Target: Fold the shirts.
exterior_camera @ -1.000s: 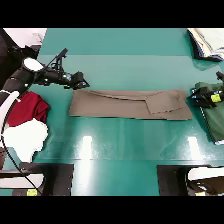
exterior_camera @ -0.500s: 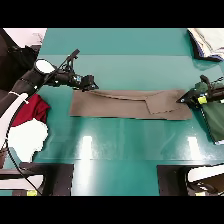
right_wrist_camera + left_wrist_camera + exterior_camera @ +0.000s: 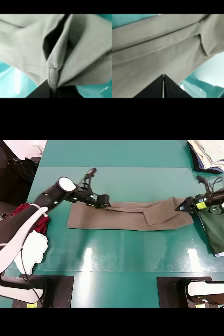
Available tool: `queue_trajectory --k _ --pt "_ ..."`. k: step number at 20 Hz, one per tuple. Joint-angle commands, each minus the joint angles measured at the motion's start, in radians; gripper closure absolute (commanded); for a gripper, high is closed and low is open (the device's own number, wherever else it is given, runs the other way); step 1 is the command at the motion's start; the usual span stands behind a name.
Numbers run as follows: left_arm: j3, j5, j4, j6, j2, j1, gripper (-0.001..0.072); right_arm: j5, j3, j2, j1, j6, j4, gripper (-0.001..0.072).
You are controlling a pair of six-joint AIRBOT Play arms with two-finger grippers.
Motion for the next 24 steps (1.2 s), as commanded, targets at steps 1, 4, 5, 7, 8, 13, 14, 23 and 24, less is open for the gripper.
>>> queue_trajectory --k 1,4,5,7,8,13,14,23,24 --pt "0.108 0.007 0.003 -0.005 -0.140 -0.073 0.0684 0.054 0.107 0.106 0.083 0.131 0.008 0.0699" --pt "0.236 -0.024 0.002 -0.033 -0.258 -0.116 0.0683 0.081 0.276 0.122 0.180 0.200 0.134 0.0699" --pt "0.269 -0.035 0.003 -0.033 -0.287 -0.129 0.0684 0.078 0.326 0.122 0.217 0.214 0.158 0.0699" --pt "0.305 -0.034 0.001 -0.034 -0.318 -0.145 0.0683 0.063 0.407 0.116 0.287 0.240 0.156 0.0699" --pt "0.311 -0.025 -0.001 -0.034 -0.324 -0.147 0.0683 0.065 0.449 0.102 0.320 0.251 0.156 0.0699" --pt "0.313 0.027 -0.005 -0.035 -0.326 -0.146 0.0683 0.066 0.593 -0.002 0.472 0.266 0.154 0.0699" --pt "0.313 0.034 -0.004 -0.042 -0.326 -0.144 0.0683 0.066 0.608 -0.019 0.491 0.266 0.154 0.0699" --pt "0.418 -0.257 0.072 -0.029 -0.304 0.010 0.0684 0.018 0.641 -0.092 0.584 0.265 0.150 0.0698" --pt "0.423 -0.267 0.093 -0.029 -0.286 0.032 0.0684 0.005 0.640 -0.093 0.597 0.265 0.150 0.0699"
